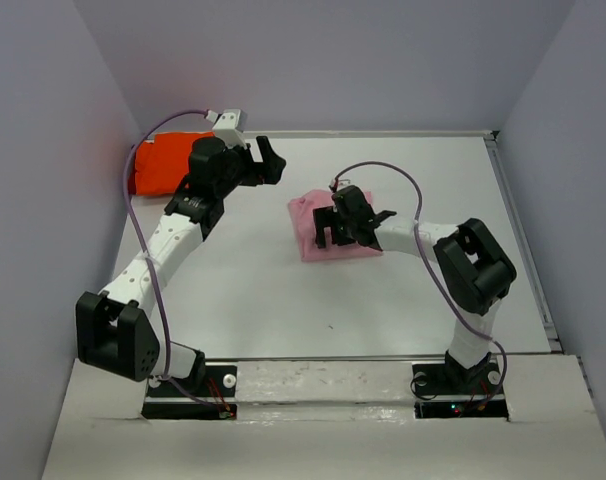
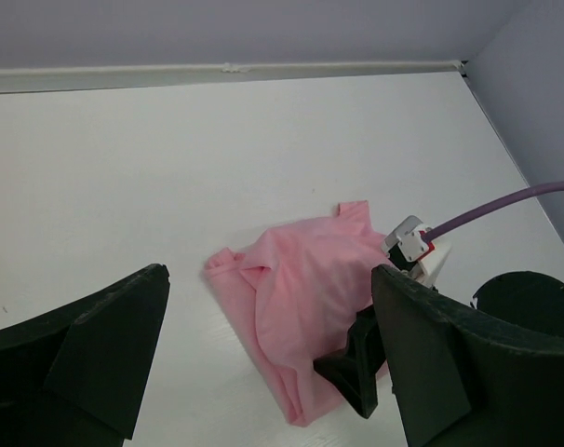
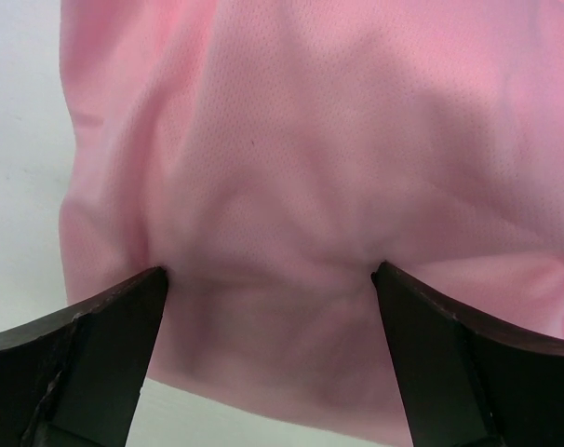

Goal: Fold and stack the t-shirts
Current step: Put the neatly folded tshirt into the corner of the board with the left arm

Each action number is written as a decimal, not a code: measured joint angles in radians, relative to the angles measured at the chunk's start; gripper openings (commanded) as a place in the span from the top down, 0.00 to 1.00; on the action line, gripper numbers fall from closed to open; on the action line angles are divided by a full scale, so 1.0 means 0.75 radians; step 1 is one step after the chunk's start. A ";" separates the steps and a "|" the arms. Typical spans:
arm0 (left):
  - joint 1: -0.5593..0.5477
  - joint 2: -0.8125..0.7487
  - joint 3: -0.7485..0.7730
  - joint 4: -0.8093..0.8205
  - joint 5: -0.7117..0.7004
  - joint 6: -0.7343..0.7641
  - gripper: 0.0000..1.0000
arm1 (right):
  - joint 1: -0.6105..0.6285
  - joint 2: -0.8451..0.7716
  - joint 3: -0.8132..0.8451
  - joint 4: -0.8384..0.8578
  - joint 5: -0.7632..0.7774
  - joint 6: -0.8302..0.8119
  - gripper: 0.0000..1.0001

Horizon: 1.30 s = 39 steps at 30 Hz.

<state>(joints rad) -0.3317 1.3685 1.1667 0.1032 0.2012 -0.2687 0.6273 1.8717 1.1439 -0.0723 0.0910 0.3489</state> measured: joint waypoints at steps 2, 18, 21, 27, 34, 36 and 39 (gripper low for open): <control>0.000 0.005 0.000 -0.002 -0.003 0.003 0.01 | 0.008 -0.003 0.060 -0.105 0.049 -0.070 0.00; 0.003 0.042 0.000 -0.057 -0.090 0.014 0.01 | 0.266 -0.294 0.160 -0.418 0.368 -0.604 0.02; 0.003 0.048 0.001 -0.056 -0.093 0.014 0.01 | 0.308 -0.264 0.077 -0.435 0.388 -0.652 0.03; 0.003 0.061 0.001 -0.062 -0.094 0.013 0.01 | 0.335 -0.249 -0.054 -0.431 0.410 -0.672 0.04; 0.003 0.081 0.001 -0.065 -0.088 0.013 0.01 | 0.335 -0.152 -0.054 -0.356 0.439 -0.681 0.05; 0.003 0.081 0.001 -0.065 -0.089 0.013 0.01 | 0.335 -0.109 -0.054 -0.315 0.443 -0.680 0.05; 0.003 0.084 0.001 -0.065 -0.089 0.013 0.01 | 0.338 -0.081 -0.053 -0.240 0.453 -0.678 0.05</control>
<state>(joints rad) -0.3294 1.4315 1.1671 0.0547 0.1349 -0.2588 0.8810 1.8107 1.1042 -0.2523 0.4305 -0.1593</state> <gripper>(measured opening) 0.989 0.950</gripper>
